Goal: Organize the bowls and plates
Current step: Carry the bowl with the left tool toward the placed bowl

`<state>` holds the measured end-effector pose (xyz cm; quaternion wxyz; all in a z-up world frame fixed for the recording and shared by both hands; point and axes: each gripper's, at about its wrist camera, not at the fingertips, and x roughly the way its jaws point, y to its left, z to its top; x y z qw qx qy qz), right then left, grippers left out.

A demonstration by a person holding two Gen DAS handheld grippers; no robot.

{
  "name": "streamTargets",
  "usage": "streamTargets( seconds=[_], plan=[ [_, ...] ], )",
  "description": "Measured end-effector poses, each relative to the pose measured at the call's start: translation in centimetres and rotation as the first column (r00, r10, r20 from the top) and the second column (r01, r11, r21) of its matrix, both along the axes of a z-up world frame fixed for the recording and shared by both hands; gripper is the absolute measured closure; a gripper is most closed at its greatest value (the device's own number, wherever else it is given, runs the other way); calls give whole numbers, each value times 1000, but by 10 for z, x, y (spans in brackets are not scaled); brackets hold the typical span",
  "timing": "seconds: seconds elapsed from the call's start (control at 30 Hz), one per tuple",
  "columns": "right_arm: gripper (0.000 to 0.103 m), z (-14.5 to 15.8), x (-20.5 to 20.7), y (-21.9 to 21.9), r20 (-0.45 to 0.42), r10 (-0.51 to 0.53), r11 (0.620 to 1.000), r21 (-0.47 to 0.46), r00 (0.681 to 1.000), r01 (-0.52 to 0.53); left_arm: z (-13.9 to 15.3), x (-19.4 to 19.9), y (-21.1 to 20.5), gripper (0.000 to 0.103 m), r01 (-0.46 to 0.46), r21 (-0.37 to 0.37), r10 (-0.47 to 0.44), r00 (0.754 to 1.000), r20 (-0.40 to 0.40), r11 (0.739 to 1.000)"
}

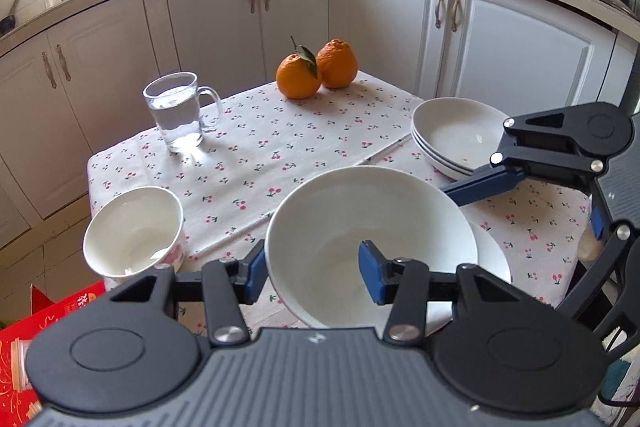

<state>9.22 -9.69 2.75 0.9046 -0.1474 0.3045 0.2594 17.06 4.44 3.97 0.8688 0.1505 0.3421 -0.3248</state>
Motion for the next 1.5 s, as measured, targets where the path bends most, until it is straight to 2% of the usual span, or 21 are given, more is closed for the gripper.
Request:
streamTargets(
  seconds=[0.23, 0.53, 1.0, 1.5],
  plan=[
    [24, 2, -15, -28, 7, -47, 999, -8, 999, 47, -2, -8, -31, 56, 51, -5, -51, 999, -3, 999],
    [24, -10, -26, -52, -28, -80, 997, 0, 996, 81, -12, -17, -55, 56, 87, 7, -87, 996, -26, 996],
    [24, -30, -24, -58, -97, -75, 997, 11, 992, 76, -29, -15, -59, 56, 88, 11, -87, 993, -80, 996],
    [24, -36, -22, -58, -124, -72, 997, 13, 990, 74, -33, -16, -59, 56, 95, 12, -93, 992, -89, 995]
  ],
)
